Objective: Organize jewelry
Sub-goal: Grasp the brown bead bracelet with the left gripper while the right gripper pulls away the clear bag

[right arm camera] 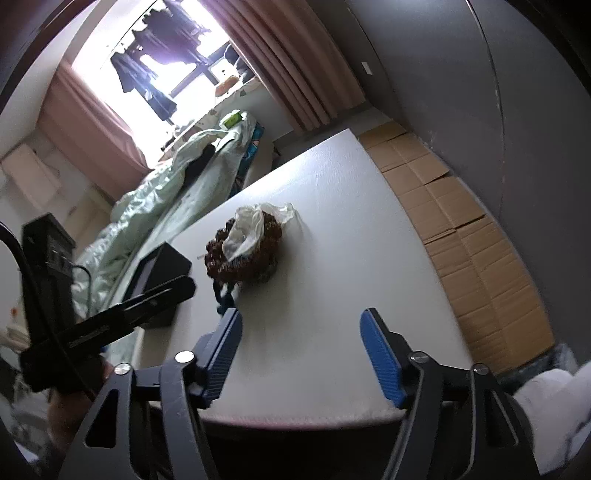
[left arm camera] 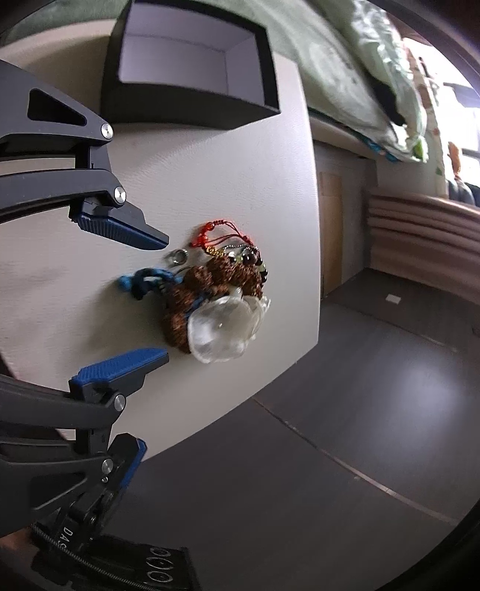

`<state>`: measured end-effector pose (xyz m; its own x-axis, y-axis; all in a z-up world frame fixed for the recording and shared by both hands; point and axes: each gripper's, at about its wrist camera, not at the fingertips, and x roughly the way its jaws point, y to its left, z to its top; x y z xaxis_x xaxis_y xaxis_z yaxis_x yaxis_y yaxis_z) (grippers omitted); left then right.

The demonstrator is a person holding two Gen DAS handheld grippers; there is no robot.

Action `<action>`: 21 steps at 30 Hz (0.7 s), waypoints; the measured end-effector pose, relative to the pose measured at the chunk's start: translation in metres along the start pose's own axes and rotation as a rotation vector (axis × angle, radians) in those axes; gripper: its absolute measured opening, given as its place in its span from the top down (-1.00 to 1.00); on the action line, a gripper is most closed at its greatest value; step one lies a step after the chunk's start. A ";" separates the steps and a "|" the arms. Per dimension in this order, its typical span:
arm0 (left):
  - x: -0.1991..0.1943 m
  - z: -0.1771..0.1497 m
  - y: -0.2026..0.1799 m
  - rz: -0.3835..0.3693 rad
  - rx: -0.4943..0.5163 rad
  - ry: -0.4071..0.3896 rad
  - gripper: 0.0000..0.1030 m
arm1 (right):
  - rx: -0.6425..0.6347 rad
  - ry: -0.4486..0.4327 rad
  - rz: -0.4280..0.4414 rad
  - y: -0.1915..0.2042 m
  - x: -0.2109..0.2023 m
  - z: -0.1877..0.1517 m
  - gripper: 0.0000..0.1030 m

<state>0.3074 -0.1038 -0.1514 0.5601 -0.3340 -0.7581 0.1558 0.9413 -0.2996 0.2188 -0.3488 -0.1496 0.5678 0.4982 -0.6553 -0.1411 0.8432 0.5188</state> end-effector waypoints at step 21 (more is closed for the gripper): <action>0.017 0.015 0.032 -0.063 -0.157 0.024 0.14 | 0.098 0.071 0.175 0.046 0.099 0.044 0.94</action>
<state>0.3342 -0.0783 -0.1651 0.5332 -0.3953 -0.7479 0.0597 0.8995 -0.4329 0.3039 -0.2696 -0.1661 0.4825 0.6515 -0.5854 -0.1510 0.7202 0.6771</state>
